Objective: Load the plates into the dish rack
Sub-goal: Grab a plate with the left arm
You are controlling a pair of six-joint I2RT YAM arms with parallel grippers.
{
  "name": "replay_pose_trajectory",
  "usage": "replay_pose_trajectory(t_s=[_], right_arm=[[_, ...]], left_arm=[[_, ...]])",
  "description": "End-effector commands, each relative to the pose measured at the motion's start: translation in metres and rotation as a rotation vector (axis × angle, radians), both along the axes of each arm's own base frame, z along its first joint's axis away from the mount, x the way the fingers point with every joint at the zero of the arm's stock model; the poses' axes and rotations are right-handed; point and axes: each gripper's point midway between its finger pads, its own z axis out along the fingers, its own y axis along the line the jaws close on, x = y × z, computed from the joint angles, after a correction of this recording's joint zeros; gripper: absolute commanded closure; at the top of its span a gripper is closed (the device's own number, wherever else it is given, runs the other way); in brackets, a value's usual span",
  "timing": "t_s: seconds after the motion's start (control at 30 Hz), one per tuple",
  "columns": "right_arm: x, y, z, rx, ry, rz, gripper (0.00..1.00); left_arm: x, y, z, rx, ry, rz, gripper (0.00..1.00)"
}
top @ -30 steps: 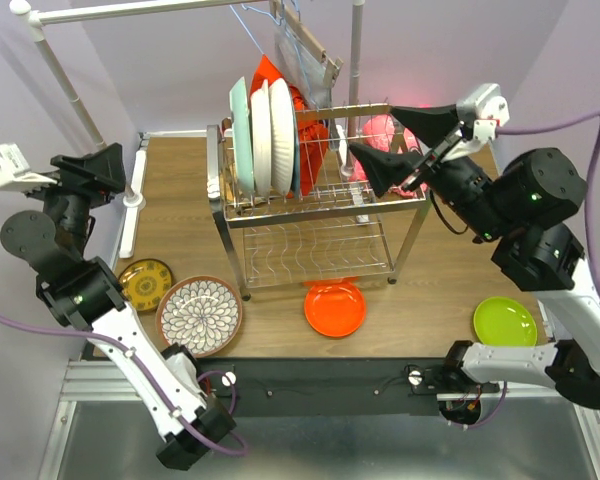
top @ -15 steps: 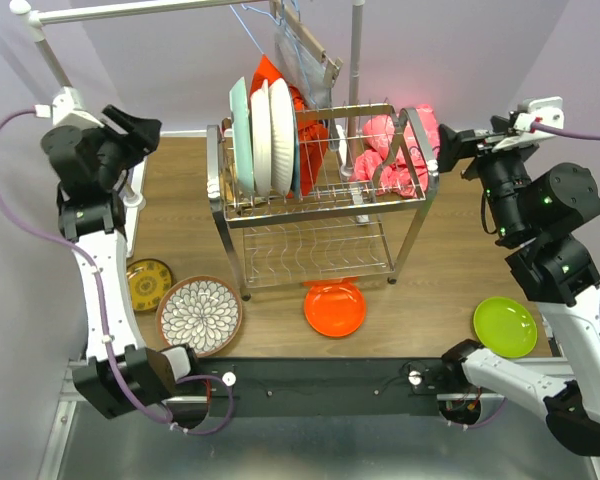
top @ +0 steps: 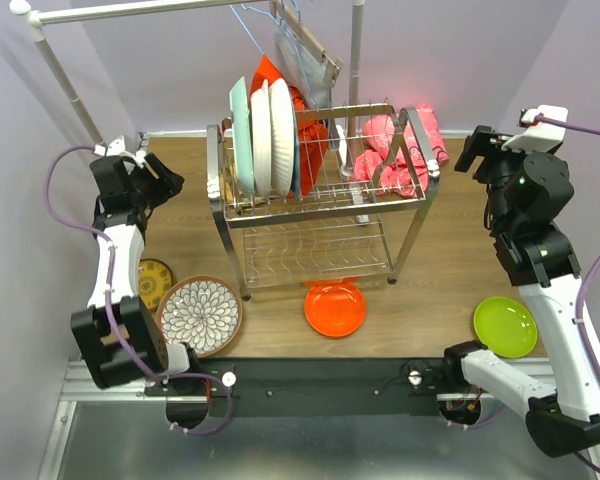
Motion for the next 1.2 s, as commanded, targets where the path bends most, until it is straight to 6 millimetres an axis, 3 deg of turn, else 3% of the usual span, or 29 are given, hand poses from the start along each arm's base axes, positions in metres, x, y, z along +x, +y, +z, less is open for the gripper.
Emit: replay_pose_trajectory(t_s=[0.0,0.07,0.1,0.17,0.37,0.4,0.43,0.53,0.8,1.17], right_arm=[[0.005,-0.023,-0.018,0.097,0.069,-0.084,0.11],[0.009,-0.026,-0.022,0.126,0.087,-0.091,0.11],[0.012,-0.029,-0.032,0.133,0.128,-0.094,0.11],[0.017,-0.027,-0.043,0.165,0.164,-0.079,0.11],[0.029,-0.033,-0.099,0.222,0.333,-0.041,0.12],[0.03,-0.026,-0.108,0.24,0.365,-0.003,0.13],[0.031,-0.042,-0.114,0.269,0.379,-0.032,0.14],[0.035,-0.046,-0.135,0.336,0.447,0.045,0.14],[0.039,-0.003,-0.142,0.345,0.503,0.374,0.09],[0.041,-0.006,-0.146,0.324,0.513,0.383,0.03]], left_arm=[[0.024,-0.008,-0.029,0.014,-0.004,-0.123,0.27],[0.032,-0.012,-0.034,0.008,-0.003,-0.168,0.27],[0.037,-0.012,-0.049,0.006,0.025,-0.18,0.27],[0.044,-0.019,-0.06,-0.002,0.045,-0.218,0.28],[0.07,-0.038,-0.107,-0.017,0.16,-0.237,0.29],[0.074,-0.038,-0.118,-0.024,0.19,-0.231,0.33],[0.075,-0.039,-0.125,-0.037,0.206,-0.222,0.34],[0.083,-0.043,-0.144,-0.044,0.238,-0.204,0.39],[0.114,-0.049,-0.175,-0.072,0.276,-0.14,0.41],[0.145,-0.076,-0.198,-0.141,0.297,-0.189,0.48]])
